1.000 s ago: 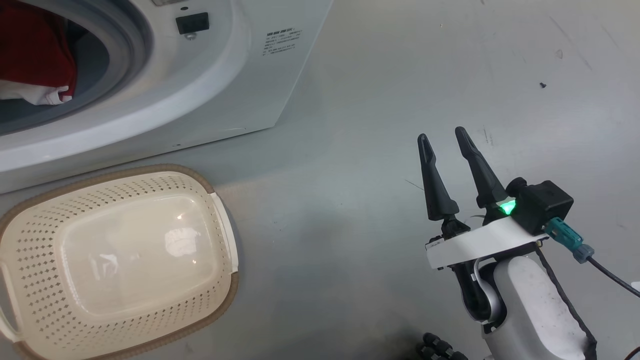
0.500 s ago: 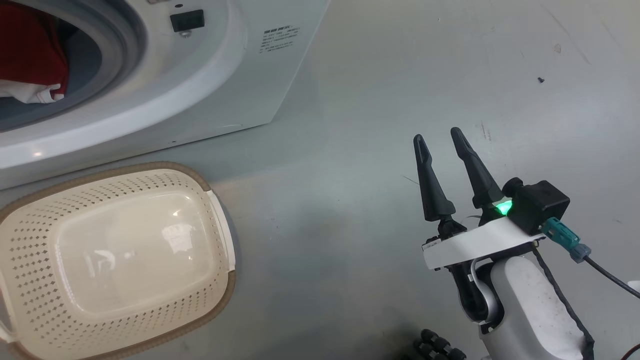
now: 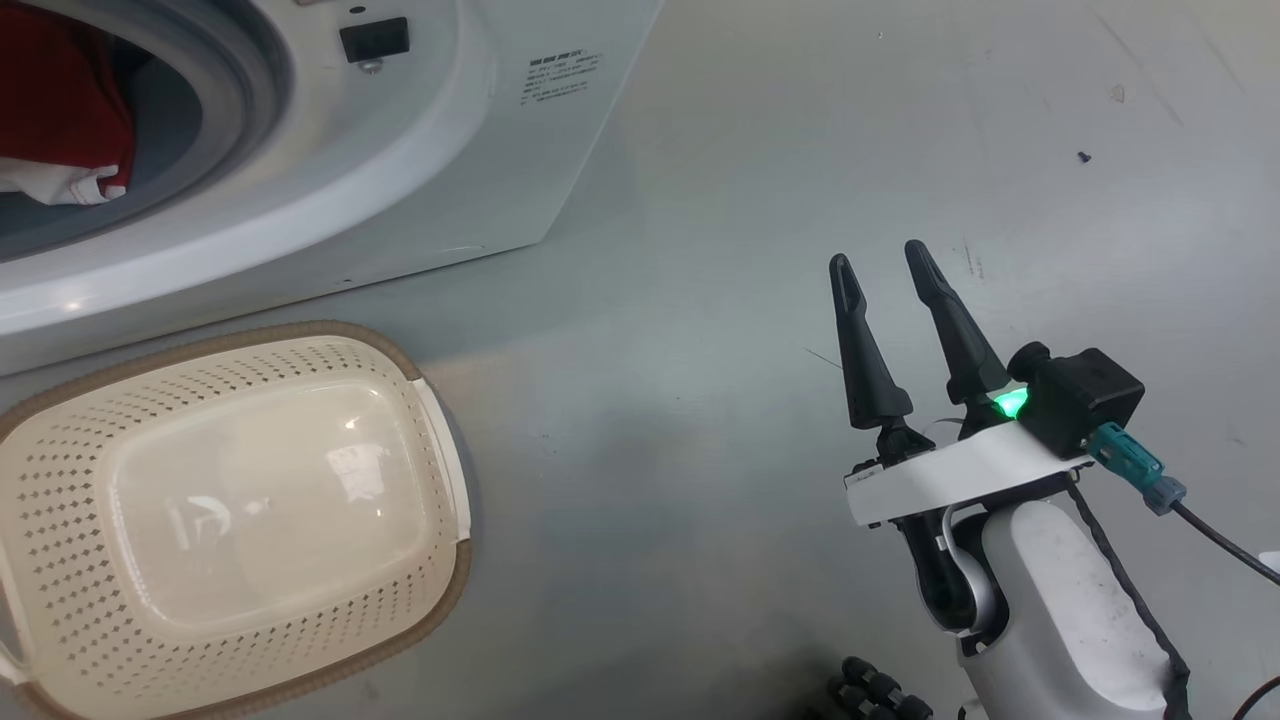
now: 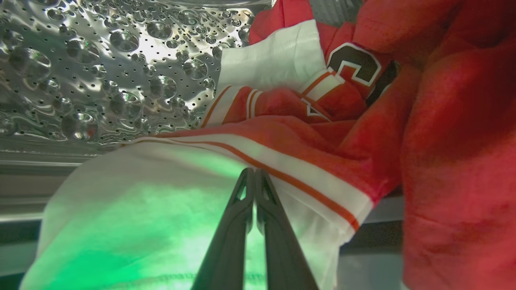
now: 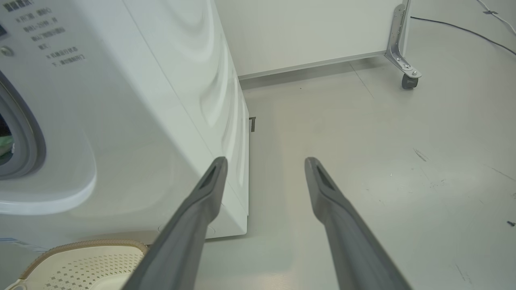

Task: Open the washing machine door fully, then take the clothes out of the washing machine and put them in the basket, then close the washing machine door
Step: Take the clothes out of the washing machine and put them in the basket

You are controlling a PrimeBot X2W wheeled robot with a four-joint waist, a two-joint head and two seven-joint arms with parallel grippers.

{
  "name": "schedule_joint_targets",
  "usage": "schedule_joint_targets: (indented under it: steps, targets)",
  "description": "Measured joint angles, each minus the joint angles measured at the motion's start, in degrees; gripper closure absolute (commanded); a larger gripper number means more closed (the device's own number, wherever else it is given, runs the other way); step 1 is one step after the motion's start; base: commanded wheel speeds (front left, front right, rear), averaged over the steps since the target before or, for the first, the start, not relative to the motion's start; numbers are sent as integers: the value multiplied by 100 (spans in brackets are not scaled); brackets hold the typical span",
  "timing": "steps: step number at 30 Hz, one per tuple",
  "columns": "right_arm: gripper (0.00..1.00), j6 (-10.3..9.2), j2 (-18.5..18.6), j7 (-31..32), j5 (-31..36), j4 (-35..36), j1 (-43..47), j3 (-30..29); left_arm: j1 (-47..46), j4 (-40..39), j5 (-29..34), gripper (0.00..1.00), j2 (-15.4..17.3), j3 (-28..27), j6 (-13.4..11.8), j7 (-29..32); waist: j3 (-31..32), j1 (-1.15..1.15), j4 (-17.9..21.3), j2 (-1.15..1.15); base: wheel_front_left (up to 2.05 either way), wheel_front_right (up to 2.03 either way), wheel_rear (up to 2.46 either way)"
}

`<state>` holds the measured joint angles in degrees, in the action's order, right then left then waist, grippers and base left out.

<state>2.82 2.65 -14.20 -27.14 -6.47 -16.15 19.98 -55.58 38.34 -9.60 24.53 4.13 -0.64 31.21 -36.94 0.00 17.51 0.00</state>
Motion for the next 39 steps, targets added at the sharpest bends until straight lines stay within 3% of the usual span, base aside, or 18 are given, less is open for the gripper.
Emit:
schedule_joint_targets:
  steps: [15,39]
  targets:
    - [0,-1,1,0,5,-97,-15,-79,-16,341,-76,100,-204,41,47,-419,235,0,-114,0,0,0,0]
    - [0,23,4,0,268,-389,25,-330,673,567,-355,100,-872,52,267,-2098,1089,0,-516,0,0,0,0]
